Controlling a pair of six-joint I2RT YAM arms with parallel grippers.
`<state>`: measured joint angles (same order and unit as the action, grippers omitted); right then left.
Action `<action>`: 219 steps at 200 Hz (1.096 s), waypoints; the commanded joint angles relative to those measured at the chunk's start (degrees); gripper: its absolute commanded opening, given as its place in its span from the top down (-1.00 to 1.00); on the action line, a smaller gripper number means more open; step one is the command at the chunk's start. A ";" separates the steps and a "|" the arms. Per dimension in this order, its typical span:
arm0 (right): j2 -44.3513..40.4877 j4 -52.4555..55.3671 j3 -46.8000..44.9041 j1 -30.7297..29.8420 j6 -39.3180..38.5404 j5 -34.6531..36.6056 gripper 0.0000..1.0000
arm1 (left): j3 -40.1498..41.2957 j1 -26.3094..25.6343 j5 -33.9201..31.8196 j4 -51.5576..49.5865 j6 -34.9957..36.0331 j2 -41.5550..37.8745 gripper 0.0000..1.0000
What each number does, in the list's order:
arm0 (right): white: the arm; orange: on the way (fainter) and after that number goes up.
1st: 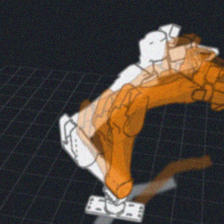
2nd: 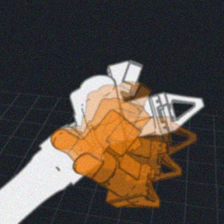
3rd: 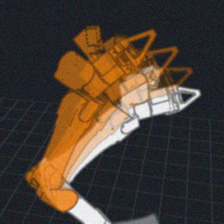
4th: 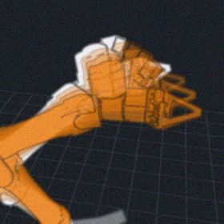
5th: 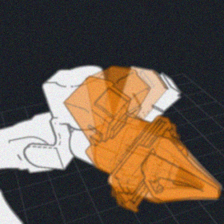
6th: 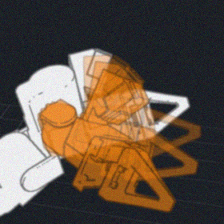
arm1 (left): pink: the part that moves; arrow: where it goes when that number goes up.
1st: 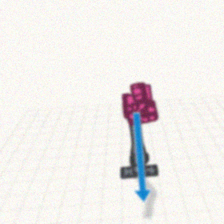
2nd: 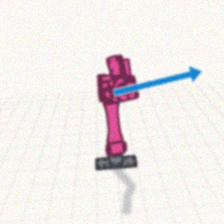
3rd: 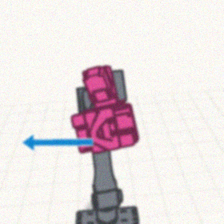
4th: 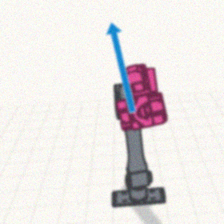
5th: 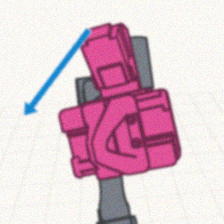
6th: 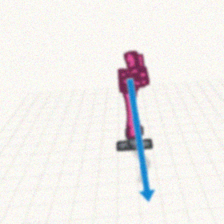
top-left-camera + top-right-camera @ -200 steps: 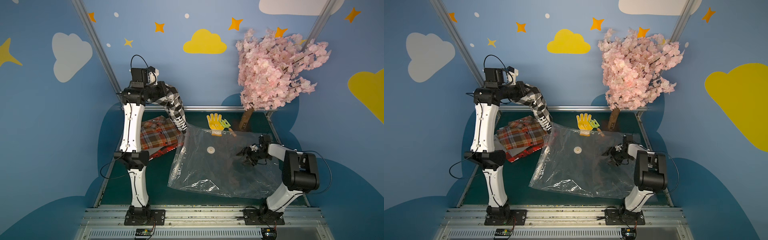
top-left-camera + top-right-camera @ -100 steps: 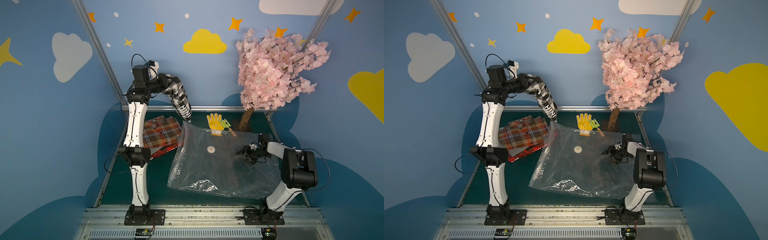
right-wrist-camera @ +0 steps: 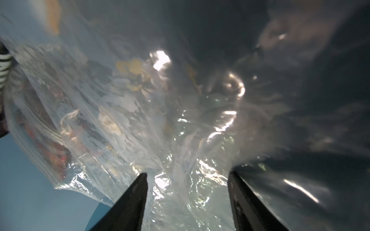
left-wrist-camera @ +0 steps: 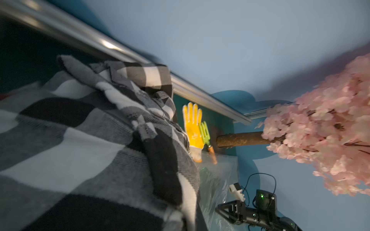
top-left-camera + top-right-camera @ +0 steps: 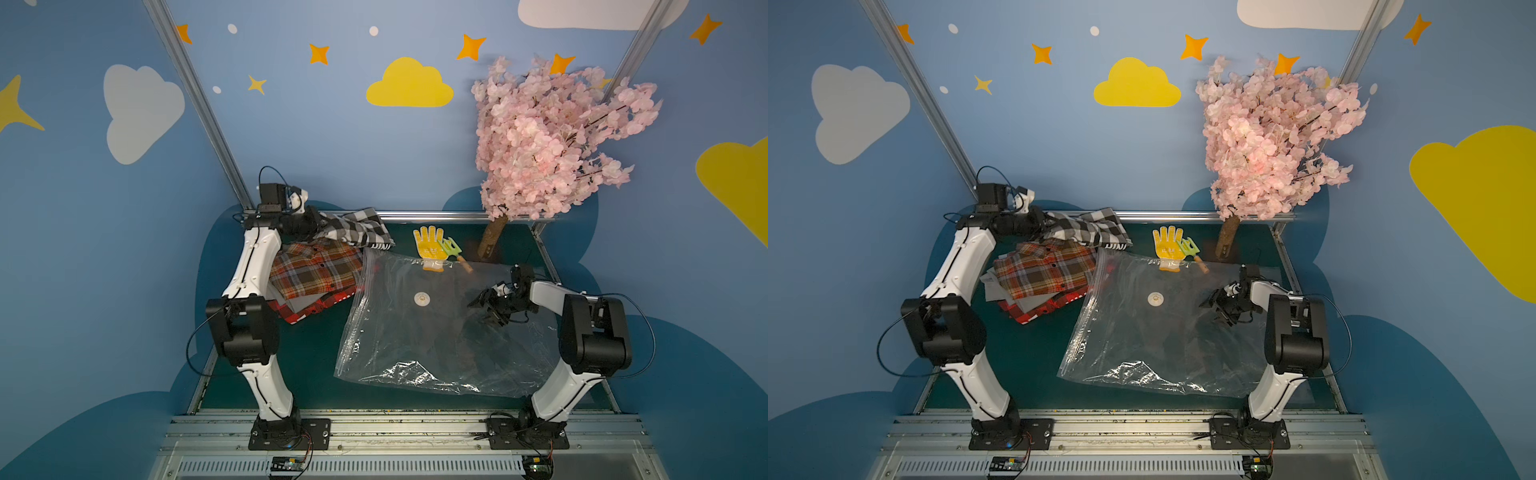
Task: Take the shirt out of the vacuum bag
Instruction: Place the shirt at the center of the board.
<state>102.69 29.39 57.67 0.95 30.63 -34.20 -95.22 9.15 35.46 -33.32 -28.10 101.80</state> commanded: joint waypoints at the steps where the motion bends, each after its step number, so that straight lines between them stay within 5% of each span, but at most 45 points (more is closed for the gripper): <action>1: 3.27 0.39 -0.44 -1.17 -1.42 2.76 -0.31 | 7.73 5.76 1.41 7.26 2.12 -8.42 0.95; 90: 3.30 2.26 1.13 -2.82 -1.45 3.64 -0.30 | 9.44 8.96 2.08 -1.05 12.68 -15.67 0.94; 135: 3.30 2.78 1.04 -3.46 -1.86 3.44 -0.30 | 13.25 9.02 -6.94 -9.88 22.03 -18.23 0.95; 219: 3.21 4.86 2.51 -4.34 -3.63 2.24 -0.30 | 33.83 9.99 -24.83 -6.46 20.99 -26.90 0.73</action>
<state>103.92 30.68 60.01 -2.81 28.38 -33.52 -63.92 18.41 18.96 -39.44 -7.68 76.90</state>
